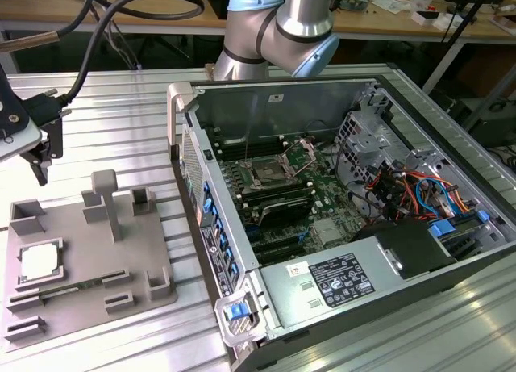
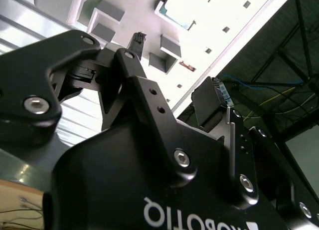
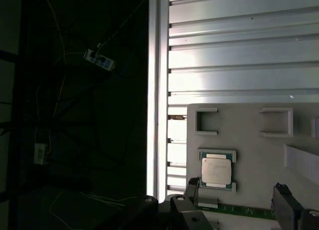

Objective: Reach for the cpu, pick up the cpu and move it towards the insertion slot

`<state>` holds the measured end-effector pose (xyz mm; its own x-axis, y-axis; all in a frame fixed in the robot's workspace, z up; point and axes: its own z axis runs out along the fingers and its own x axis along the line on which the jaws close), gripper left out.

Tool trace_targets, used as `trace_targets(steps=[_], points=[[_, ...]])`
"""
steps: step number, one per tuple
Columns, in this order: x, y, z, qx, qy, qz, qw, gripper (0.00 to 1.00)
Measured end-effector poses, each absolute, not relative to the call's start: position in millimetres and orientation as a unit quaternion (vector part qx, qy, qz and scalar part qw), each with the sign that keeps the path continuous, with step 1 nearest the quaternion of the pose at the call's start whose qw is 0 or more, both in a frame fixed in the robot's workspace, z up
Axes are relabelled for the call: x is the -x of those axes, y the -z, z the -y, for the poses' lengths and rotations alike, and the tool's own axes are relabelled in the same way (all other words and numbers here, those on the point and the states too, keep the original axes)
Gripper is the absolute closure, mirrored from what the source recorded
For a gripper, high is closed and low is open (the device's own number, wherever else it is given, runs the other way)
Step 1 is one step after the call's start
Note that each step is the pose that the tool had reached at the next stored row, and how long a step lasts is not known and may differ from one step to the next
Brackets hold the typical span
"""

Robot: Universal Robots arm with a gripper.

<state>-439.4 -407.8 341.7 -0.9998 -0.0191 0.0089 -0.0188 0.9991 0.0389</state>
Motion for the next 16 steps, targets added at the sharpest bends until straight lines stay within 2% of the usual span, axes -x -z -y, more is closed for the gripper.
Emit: trace_targets(steps=[16], points=[[439.4, -334.9, 407.8, -0.009, 0.019, 1.0, 0.005, 0.34]])
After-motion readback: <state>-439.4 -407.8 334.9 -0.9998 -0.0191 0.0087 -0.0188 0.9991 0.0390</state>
